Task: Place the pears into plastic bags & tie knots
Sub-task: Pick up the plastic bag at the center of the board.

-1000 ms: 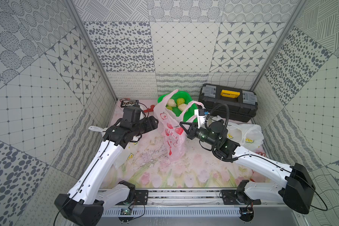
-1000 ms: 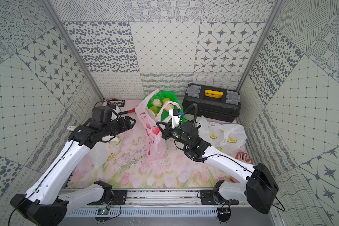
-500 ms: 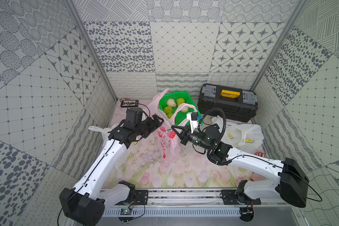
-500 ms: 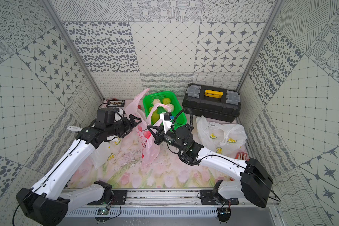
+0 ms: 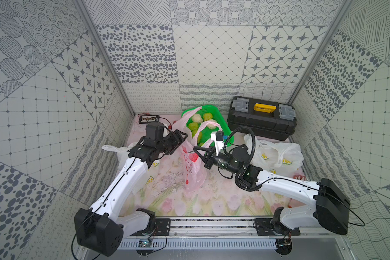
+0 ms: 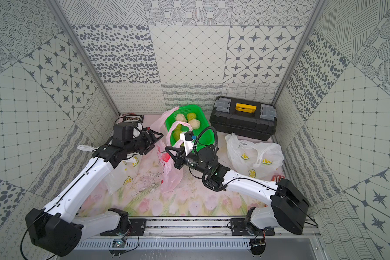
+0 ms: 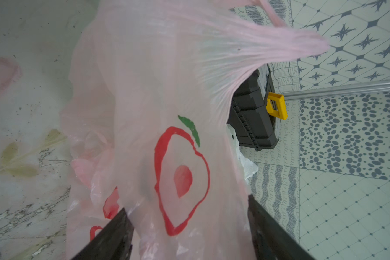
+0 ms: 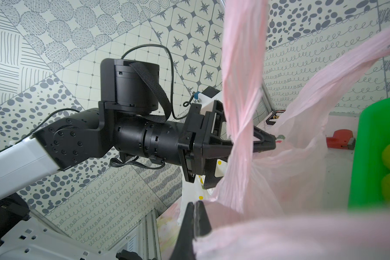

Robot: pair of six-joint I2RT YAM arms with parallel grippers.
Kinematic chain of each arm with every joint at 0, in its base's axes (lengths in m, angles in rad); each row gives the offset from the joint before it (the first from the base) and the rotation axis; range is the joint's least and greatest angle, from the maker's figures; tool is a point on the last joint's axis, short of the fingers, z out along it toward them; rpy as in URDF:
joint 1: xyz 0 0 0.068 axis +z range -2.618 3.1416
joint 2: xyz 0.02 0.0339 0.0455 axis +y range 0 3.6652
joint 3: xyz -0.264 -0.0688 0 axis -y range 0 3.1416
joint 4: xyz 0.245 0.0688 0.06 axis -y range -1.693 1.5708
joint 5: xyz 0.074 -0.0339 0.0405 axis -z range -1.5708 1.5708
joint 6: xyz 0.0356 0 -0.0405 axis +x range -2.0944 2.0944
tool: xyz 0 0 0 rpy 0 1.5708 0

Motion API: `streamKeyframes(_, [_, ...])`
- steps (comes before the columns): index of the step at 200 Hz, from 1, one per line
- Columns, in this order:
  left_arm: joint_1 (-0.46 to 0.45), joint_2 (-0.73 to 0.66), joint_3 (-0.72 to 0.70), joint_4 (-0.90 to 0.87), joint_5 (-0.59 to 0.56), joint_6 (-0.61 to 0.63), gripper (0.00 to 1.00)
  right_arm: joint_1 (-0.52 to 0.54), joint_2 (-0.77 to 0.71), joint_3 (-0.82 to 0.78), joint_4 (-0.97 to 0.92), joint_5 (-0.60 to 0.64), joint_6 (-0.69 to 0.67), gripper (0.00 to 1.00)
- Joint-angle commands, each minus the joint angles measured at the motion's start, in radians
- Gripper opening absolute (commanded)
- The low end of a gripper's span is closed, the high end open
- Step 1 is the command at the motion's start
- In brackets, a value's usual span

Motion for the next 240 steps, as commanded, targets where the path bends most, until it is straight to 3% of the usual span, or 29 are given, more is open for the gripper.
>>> streamKeyframes(1, [0.009,0.004,-0.005,0.032,0.027,0.048,0.57,0.003,0.002,-0.019,0.081,0.023,0.019,0.07])
streamKeyframes(35, [0.011,0.023,-0.007,0.0,-0.014,0.088,0.3,0.002,-0.022,-0.038,0.074,0.056,0.054,0.16])
streamKeyframes(64, [0.01,0.019,0.012,-0.008,-0.043,0.128,0.0,-0.011,-0.078,-0.047,-0.064,0.119,0.088,0.35])
streamKeyframes(83, [0.011,0.008,0.019,-0.012,-0.063,0.154,0.0,-0.04,-0.115,-0.07,-0.13,0.144,0.134,0.53])
streamKeyframes(101, [0.011,0.002,0.021,-0.015,-0.068,0.168,0.0,-0.095,-0.157,-0.101,-0.188,0.136,0.193,0.6])
streamKeyframes(192, [0.011,-0.023,0.05,-0.035,-0.1,0.29,0.0,-0.512,-0.414,-0.165,-0.647,0.126,0.294,0.68])
streamKeyframes(240, [0.01,-0.015,0.105,-0.08,0.007,0.419,0.0,-0.557,-0.325,-0.061,-0.826,0.125,0.215,0.68])
